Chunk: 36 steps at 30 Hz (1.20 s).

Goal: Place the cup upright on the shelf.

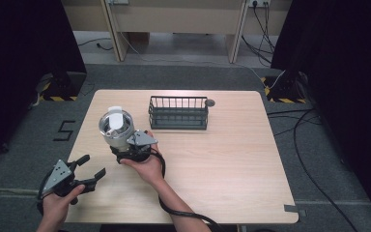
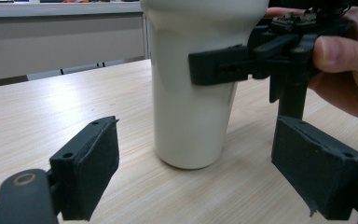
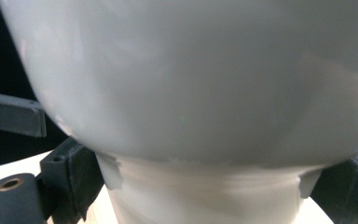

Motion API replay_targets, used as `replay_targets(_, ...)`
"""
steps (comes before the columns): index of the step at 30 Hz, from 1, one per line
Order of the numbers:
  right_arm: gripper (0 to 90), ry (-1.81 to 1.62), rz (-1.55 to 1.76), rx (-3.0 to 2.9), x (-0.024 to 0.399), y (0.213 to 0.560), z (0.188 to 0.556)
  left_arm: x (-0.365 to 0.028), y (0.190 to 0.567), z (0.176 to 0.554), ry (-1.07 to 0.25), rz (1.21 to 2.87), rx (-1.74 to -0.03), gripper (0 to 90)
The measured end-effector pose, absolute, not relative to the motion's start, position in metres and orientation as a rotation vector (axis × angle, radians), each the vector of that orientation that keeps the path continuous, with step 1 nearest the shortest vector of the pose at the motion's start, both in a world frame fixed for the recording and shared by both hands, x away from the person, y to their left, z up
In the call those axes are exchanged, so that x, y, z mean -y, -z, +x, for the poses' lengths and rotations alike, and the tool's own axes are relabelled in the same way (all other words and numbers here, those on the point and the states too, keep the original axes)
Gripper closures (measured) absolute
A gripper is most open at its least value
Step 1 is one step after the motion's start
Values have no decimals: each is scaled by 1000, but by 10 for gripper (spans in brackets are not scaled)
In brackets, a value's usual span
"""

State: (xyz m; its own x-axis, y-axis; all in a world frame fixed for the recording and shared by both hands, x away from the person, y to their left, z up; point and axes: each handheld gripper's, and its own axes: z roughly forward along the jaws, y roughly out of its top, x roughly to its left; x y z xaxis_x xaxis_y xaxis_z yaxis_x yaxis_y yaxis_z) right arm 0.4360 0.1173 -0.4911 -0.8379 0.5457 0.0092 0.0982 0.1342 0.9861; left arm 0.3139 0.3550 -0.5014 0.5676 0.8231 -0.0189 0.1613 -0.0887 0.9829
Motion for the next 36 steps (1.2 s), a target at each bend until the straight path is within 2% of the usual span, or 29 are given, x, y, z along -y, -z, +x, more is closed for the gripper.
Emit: replay_targets(36, 105, -1705, 717, -1915, -57, 444, 453, -354, 501, 314, -682, 1582, -856, 144)
